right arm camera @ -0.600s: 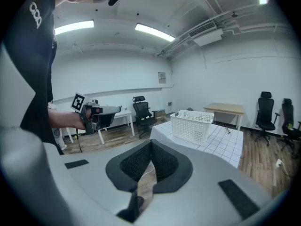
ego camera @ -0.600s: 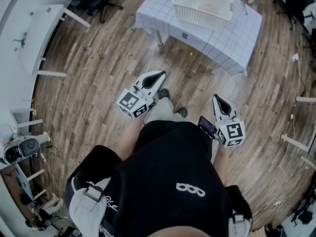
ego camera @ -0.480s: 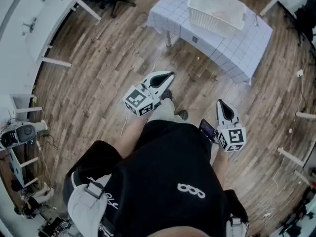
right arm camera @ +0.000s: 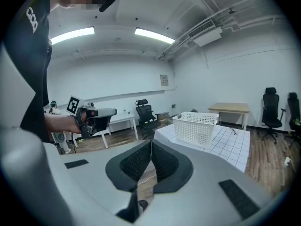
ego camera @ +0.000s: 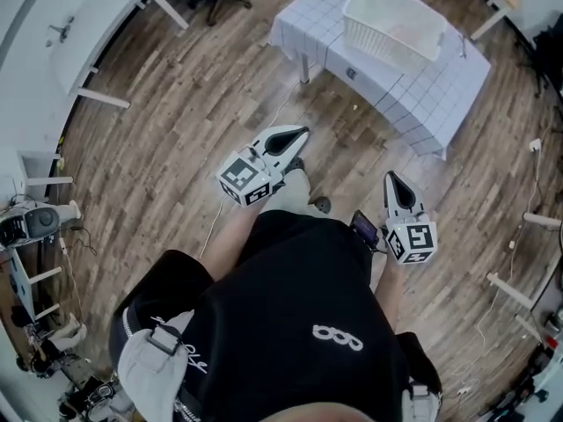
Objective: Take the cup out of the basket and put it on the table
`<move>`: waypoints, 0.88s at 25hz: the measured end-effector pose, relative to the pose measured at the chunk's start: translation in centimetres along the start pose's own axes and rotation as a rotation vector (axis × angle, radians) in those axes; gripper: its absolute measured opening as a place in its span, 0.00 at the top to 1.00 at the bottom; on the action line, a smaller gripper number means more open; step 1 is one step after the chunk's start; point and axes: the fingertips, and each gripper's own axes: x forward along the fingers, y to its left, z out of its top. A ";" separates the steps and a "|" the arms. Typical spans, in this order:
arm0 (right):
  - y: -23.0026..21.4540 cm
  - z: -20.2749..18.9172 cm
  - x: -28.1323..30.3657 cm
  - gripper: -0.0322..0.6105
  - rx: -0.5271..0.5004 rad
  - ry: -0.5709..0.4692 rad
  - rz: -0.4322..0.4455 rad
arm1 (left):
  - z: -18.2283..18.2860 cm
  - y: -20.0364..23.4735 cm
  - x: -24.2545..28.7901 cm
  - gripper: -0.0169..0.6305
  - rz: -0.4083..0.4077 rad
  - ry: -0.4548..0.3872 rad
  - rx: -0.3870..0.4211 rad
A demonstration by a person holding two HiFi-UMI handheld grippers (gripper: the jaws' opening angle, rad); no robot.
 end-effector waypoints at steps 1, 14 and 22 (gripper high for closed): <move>-0.3 0.0 0.2 0.91 0.003 0.001 -0.003 | 0.0 0.1 0.2 0.96 0.000 0.004 0.004; -6.1 2.1 5.4 0.91 0.035 0.014 -0.096 | 1.0 5.5 8.4 0.96 -0.113 -0.009 -0.003; -11.0 7.2 12.8 0.91 0.001 0.046 -0.127 | 4.1 12.8 15.4 0.96 -0.178 -0.038 -0.005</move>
